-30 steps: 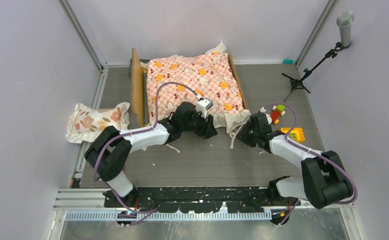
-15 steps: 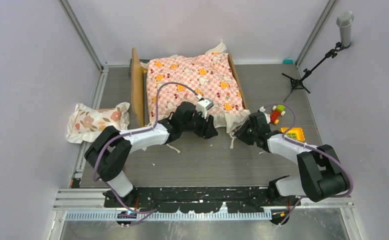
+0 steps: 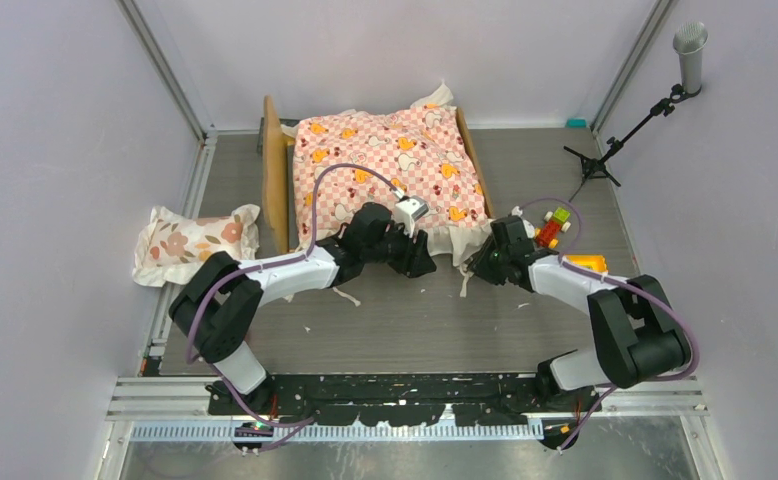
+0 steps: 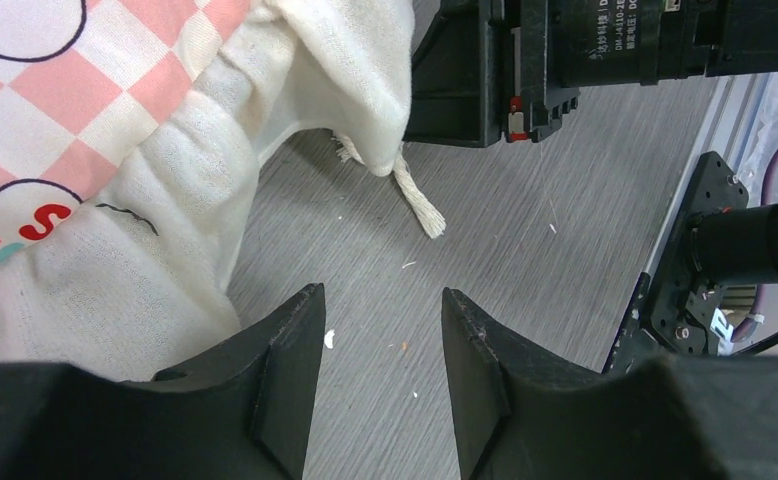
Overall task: Set up the pet bed
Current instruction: Tie the ropes to the bed frame.
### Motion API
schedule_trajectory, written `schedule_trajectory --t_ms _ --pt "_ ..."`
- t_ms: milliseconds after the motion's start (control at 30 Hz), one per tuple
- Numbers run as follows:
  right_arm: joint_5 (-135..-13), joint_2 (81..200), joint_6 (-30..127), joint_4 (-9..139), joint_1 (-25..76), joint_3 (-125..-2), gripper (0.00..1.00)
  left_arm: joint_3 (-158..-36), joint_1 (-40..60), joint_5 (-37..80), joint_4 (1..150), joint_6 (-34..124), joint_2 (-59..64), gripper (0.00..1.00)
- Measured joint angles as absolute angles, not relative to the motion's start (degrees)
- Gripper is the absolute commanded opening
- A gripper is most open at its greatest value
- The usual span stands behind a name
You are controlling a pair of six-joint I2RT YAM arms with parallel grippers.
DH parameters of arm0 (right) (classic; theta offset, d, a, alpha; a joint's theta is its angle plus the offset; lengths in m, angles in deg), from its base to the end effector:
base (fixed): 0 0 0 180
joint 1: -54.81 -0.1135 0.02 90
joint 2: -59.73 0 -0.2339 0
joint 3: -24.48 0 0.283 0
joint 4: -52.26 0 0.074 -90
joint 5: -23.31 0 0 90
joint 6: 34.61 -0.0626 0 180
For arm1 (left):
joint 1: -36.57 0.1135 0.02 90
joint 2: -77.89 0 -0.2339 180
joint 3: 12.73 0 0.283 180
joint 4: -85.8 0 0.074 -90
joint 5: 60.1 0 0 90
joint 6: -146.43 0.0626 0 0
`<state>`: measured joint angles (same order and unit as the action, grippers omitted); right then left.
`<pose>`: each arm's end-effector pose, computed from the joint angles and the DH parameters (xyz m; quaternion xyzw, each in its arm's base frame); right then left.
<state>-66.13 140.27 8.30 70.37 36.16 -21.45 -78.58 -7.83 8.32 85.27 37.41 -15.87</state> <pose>0.2818 0.0945 0.0748 0.2343 0.9181 0.1696 0.2710 0.2709 -0.2975 0.1515 0.2789 0.8023 -0.4011 0.3431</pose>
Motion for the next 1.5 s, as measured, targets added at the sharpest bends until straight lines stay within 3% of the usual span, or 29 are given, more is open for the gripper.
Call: schedule_trajectory --t_ms 333,500,933,1500 --pt "-59.60 144.16 8.91 76.58 32.34 -27.05 0.23 -78.58 -7.83 8.23 83.93 38.48 -14.77 0.50" --pt "-57.93 146.36 9.02 76.78 31.55 -28.89 0.01 -78.56 -7.83 8.23 83.95 38.65 -14.45 0.52" --pt "-53.85 143.57 12.08 90.79 31.18 -31.53 0.01 -76.13 -7.96 7.77 90.16 34.39 -14.51 0.50" --pt "-58.61 141.73 19.45 104.56 34.30 -41.45 0.01 -71.95 -14.87 9.37 99.47 35.66 -21.48 0.47"
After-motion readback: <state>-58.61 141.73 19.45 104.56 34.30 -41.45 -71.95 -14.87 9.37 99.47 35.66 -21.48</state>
